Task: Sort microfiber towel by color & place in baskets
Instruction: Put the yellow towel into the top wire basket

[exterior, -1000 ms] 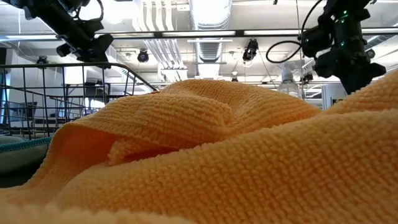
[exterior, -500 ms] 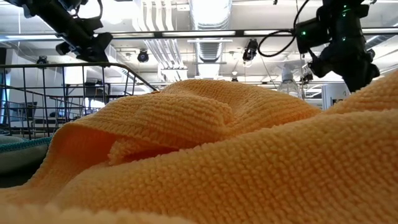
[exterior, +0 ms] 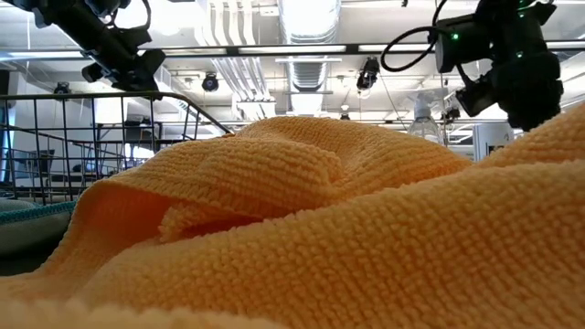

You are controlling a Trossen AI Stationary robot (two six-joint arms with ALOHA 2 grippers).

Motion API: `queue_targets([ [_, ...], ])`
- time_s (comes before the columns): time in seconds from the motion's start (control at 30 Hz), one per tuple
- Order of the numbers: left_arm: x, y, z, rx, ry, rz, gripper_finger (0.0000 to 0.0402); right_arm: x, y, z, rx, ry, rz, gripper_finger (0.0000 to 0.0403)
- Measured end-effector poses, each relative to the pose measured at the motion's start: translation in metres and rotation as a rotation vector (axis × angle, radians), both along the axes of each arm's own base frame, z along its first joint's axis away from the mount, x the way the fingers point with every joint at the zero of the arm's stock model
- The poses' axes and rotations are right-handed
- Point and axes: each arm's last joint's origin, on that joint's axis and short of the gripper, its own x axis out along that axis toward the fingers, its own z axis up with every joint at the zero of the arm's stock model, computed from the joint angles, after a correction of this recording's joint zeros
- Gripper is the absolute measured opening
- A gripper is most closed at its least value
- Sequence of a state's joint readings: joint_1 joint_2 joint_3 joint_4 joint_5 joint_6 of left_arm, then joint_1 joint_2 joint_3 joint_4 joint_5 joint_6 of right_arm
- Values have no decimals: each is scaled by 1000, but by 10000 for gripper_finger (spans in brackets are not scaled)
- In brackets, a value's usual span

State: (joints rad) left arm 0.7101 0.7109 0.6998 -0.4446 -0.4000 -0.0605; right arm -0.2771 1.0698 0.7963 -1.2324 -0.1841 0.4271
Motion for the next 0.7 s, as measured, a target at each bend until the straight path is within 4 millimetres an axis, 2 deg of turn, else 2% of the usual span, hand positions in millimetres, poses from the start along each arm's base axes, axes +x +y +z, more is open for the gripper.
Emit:
queue_targets([
  [0.23, 1, -1, 0, -16, -14, -42, 84, 0, 10, -16, 0, 4, 14, 112],
  [0.7, 1, -1, -1, -18, -14, -46, 84, -3, 11, -55, -16, -62, 17, 112],
])
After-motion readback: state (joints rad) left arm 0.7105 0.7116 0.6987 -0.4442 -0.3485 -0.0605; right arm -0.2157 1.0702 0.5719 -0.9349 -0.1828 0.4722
